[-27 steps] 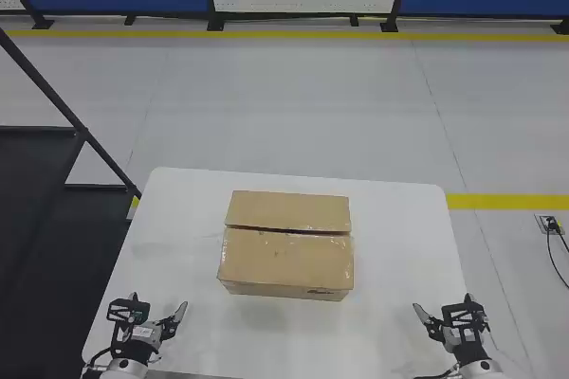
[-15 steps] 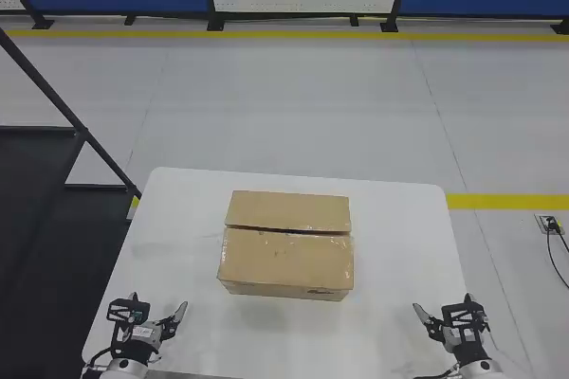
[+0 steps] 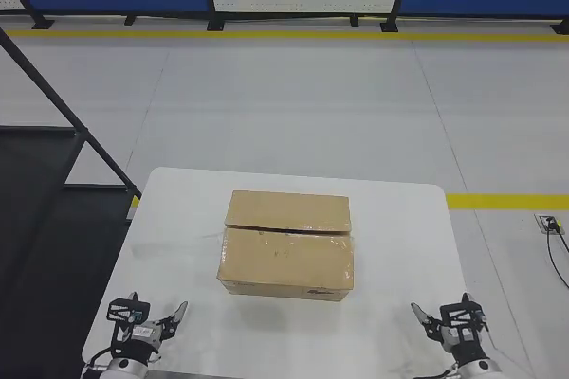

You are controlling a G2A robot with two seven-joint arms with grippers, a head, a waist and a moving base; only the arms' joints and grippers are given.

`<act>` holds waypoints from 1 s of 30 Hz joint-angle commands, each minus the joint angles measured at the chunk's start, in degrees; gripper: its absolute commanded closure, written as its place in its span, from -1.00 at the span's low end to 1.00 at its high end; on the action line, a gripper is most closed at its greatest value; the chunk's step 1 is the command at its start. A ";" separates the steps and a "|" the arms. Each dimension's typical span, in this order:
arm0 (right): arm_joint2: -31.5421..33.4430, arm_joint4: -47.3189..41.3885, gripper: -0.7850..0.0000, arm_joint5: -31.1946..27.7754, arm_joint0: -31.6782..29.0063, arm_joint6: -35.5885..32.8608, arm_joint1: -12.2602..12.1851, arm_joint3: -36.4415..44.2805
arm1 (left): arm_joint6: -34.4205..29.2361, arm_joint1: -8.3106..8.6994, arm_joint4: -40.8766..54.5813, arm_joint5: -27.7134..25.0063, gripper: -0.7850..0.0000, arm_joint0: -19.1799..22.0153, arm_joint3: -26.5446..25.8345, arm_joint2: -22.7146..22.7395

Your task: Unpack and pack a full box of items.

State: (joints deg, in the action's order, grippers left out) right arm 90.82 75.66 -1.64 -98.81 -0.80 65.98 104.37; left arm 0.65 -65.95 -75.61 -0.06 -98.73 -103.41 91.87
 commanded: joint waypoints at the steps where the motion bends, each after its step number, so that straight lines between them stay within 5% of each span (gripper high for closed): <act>1: -0.54 -2.89 -1.00 -3.35 0.17 -1.91 0.03 1.33 | 1.09 -0.12 1.38 0.21 -1.00 0.35 -0.29 0.36; 8: 0.20 -16.35 -1.00 -13.52 1.13 -12.14 -0.20 9.20 | 1.31 -0.49 5.31 2.22 -1.00 3.17 -2.90 1.87; 15: -1.85 -18.79 -1.00 -10.53 1.26 -18.57 -0.03 18.03 | -0.13 -0.59 5.13 3.16 -1.00 4.66 -4.93 2.18; 25: -1.85 -18.79 -1.00 -10.53 1.26 -18.57 -0.03 18.03 | -0.13 -0.59 5.13 3.16 -1.00 4.66 -4.93 2.18; 27: -1.74 -23.02 -1.00 -4.45 3.11 -18.04 0.41 16.07 | -2.76 -0.77 8.51 2.68 -1.00 5.99 -4.70 1.54; 30: -4.27 -28.71 -1.00 -5.15 8.46 -20.76 0.71 13.80 | -8.02 -0.76 11.45 0.44 -1.00 9.10 -4.45 1.13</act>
State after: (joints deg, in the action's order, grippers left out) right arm 86.99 49.52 -5.43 -92.27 -20.63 66.66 119.17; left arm -5.52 -66.72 -65.36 0.87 -90.68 -107.96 92.98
